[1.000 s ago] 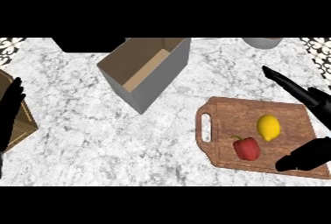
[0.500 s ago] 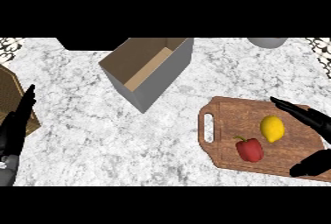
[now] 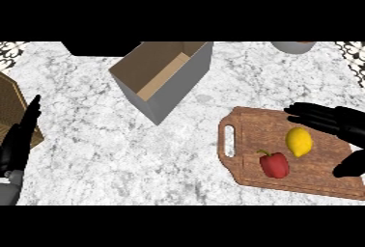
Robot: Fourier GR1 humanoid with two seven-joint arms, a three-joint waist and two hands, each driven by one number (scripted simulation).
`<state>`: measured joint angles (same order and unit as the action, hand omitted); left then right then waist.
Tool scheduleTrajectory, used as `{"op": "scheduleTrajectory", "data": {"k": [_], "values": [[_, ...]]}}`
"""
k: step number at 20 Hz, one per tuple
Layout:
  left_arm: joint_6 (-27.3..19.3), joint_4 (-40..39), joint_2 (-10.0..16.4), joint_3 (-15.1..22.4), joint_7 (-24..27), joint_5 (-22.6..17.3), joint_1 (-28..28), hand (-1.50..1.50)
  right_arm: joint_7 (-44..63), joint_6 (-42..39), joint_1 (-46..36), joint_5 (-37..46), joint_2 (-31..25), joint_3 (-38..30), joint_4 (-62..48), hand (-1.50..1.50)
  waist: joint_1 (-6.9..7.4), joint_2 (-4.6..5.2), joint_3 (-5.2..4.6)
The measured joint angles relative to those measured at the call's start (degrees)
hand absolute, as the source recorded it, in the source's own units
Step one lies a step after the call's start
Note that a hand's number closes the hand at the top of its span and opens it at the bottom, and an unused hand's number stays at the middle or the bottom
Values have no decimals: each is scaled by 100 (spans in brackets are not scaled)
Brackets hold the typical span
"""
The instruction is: Pick the bell pepper from the cutting board and place it in the cardboard box
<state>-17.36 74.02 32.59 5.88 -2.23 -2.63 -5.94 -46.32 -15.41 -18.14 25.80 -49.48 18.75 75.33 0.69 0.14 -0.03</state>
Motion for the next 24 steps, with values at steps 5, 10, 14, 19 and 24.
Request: {"op": "scheduleTrajectory", "data": {"k": [5, 10, 14, 19, 24], "values": [[41, 15, -34, -28, -55, 60, -39, 0, 796, -394, -364, 822, -46, 476, 377, -150, -8, -15, -2], [127, -16, -46, -182, -61, 109, -49, 0, 1446, -1024, -621, 1349, 186, 734, 657, -150, -27, -16, -1], [128, 125, -152, -243, -55, 221, 88, 0, 1738, -1190, -725, 1843, 537, 842, 577, -150, -23, -16, 0], [297, 26, -265, -397, -66, 373, 23, 0, 1837, -1189, -511, 2411, 865, 799, 625, -150, -50, -15, 3], [400, 153, -399, -554, -152, 537, 30, 0, 1863, -1344, -450, 2829, 1234, 659, 626, -150, -51, -17, 3]]}}
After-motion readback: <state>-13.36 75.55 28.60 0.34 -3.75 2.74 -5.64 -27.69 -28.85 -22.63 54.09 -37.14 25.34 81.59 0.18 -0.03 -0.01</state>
